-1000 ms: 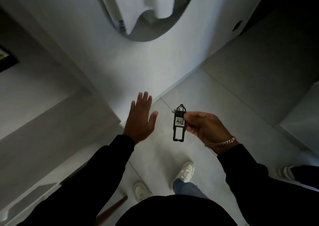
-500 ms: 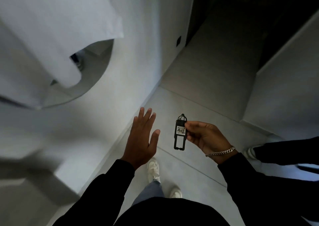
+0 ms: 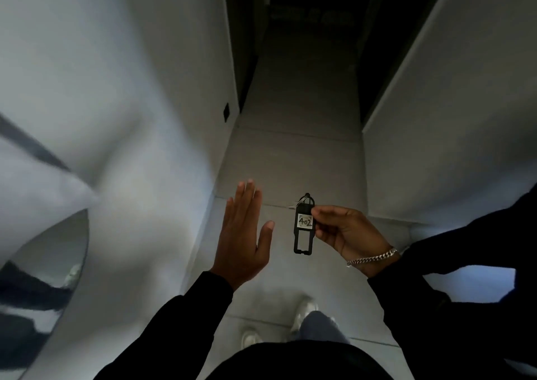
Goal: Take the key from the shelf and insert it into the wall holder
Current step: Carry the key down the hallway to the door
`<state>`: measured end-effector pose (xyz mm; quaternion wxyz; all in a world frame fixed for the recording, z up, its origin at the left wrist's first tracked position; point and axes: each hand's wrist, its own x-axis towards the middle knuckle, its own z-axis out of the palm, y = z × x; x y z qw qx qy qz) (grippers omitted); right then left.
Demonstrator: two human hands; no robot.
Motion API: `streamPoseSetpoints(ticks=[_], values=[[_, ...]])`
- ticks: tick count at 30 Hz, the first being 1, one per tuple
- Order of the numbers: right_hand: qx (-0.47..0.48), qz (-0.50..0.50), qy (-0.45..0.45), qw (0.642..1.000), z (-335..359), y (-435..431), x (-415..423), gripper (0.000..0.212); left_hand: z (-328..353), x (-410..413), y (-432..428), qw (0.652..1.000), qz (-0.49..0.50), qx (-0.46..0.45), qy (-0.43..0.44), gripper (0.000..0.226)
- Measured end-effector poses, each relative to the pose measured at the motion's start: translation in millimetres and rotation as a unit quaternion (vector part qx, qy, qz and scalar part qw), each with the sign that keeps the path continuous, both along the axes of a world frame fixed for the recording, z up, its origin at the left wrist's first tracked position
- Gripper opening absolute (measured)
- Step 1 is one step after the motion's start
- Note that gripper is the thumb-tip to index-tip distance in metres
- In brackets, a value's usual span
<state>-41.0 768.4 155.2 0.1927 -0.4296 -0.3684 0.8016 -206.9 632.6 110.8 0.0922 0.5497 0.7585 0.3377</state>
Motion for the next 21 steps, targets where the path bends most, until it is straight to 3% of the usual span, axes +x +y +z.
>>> streamPoseSetpoints(ticks=[6,11,21], values=[[-0.005,-0.052,0.026,0.998,-13,106,-15,0.018,-16,-34,115,0.999,-0.035,0.004,0.014,0.064],[-0.029,-0.066,0.014,0.997,-12,205,-32,0.023,-18,-51,208,0.996,-0.065,-0.050,0.032,0.067],[0.017,-0.035,-0.009,0.999,12,412,-107,0.026,-11,-120,392,0.999,-0.042,-0.025,0.025,0.072]])
